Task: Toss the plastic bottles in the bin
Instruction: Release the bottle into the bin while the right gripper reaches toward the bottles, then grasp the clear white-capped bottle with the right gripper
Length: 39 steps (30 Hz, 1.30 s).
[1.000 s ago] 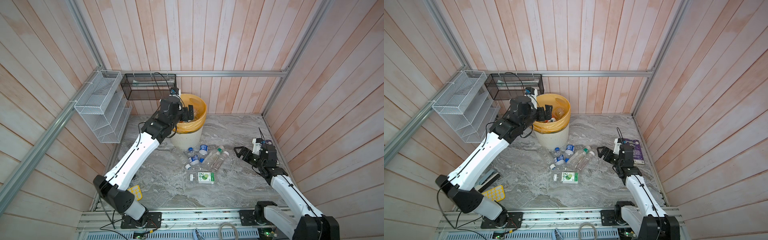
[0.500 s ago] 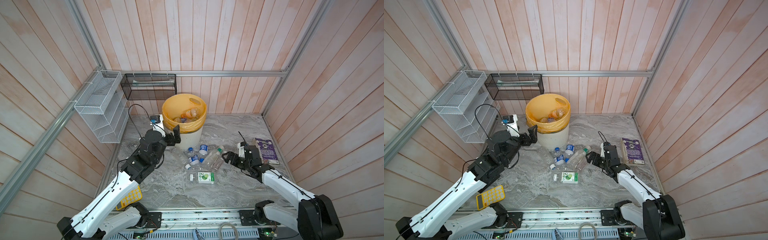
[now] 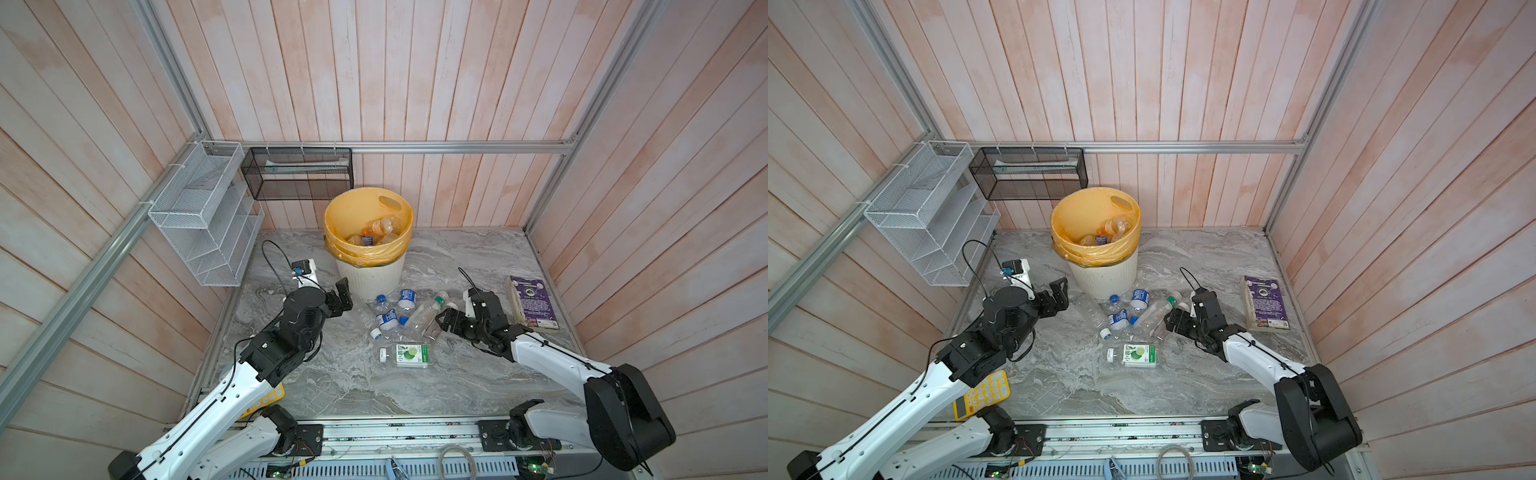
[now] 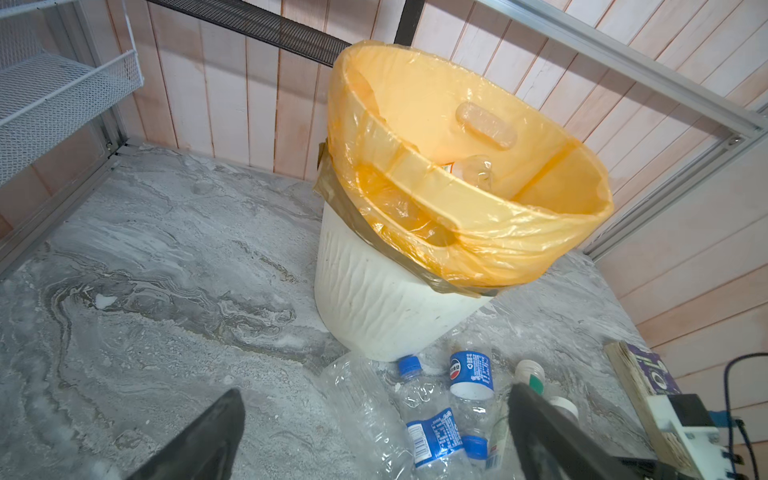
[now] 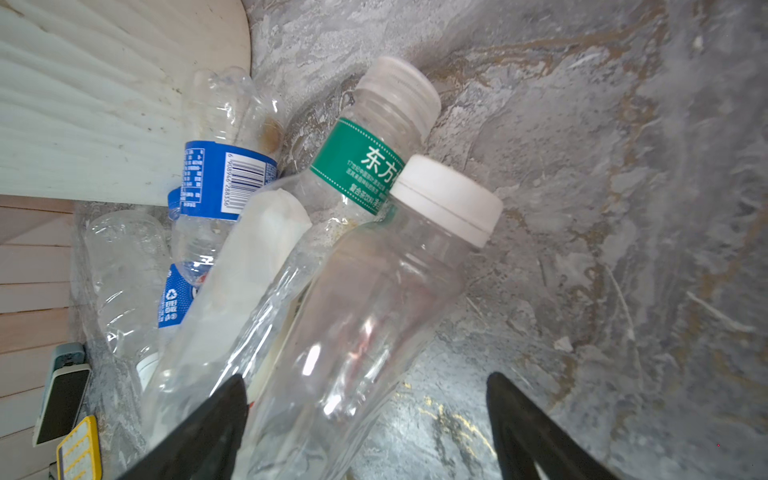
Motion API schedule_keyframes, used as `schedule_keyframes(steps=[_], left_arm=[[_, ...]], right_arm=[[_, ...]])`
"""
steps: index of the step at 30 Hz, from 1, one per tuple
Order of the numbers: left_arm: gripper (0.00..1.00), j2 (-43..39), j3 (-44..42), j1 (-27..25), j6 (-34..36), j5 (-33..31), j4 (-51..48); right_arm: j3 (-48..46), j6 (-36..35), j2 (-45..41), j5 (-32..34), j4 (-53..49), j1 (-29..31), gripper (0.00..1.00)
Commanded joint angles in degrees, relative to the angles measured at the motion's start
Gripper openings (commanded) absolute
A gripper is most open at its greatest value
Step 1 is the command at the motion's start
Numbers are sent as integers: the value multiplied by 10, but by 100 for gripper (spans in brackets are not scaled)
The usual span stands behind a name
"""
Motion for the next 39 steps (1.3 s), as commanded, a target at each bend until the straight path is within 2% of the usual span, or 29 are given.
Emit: schedule_keyframes(steps=[1, 6, 13, 16, 19, 26, 29, 39], left_arm=[[100, -8, -11, -2, -15, -5, -4], [99, -12, -17, -2, -17, -5, -9], [100, -23, -24, -2, -17, -14, -17], [100, -22, -25, -2, -21, -14, -19], [100, -22, -26, -1, -23, -13, -20], [100, -12, -30, -2, -19, -5, -8], [100, -8, -33, -1, -19, -2, -2], [100, -12, -52, -1, -19, -2, 1]], right_arm=[[17, -6, 14, 32, -18, 3, 87], [8, -9, 21, 58, -26, -10, 79], [-6, -65, 20, 45, -42, -83, 70], [2, -70, 9, 25, -54, -88, 76], [4, -46, -36, 16, -61, -81, 83], [7, -24, -99, 5, -84, -76, 91], [12, -12, -94, 1, -79, -64, 92], [46, 20, -15, 59, -75, 36, 91]])
